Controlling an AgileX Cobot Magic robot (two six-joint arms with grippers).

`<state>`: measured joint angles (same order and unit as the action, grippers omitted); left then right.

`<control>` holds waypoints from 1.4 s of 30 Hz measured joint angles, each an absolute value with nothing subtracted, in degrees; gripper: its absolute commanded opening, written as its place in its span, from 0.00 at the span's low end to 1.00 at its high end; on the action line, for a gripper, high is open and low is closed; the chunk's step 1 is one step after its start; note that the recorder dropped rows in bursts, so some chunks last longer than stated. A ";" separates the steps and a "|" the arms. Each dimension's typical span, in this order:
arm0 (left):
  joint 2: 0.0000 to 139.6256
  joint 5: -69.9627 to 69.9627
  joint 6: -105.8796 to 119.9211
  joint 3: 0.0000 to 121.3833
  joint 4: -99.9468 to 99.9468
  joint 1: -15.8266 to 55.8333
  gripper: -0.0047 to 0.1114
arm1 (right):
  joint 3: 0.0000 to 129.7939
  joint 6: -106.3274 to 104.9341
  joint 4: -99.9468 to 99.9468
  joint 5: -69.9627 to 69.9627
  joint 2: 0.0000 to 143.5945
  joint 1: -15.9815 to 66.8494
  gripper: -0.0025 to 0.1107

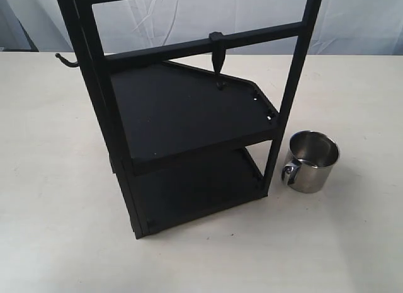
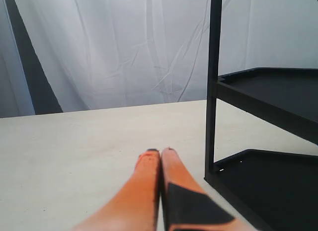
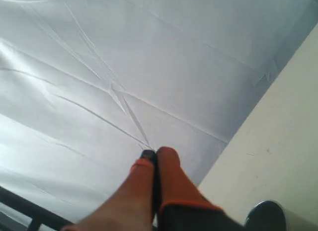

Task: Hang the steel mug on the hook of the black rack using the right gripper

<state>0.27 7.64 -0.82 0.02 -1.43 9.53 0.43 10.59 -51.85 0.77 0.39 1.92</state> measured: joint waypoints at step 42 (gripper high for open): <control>0.27 7.64 -0.82 0.02 -1.43 9.53 0.05 | 60.50 -2.55 -14.45 -52.49 99.06 1.92 0.52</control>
<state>0.27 7.64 -0.82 0.02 -1.43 9.53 60.50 -2.55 -14.45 -52.49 99.06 1.92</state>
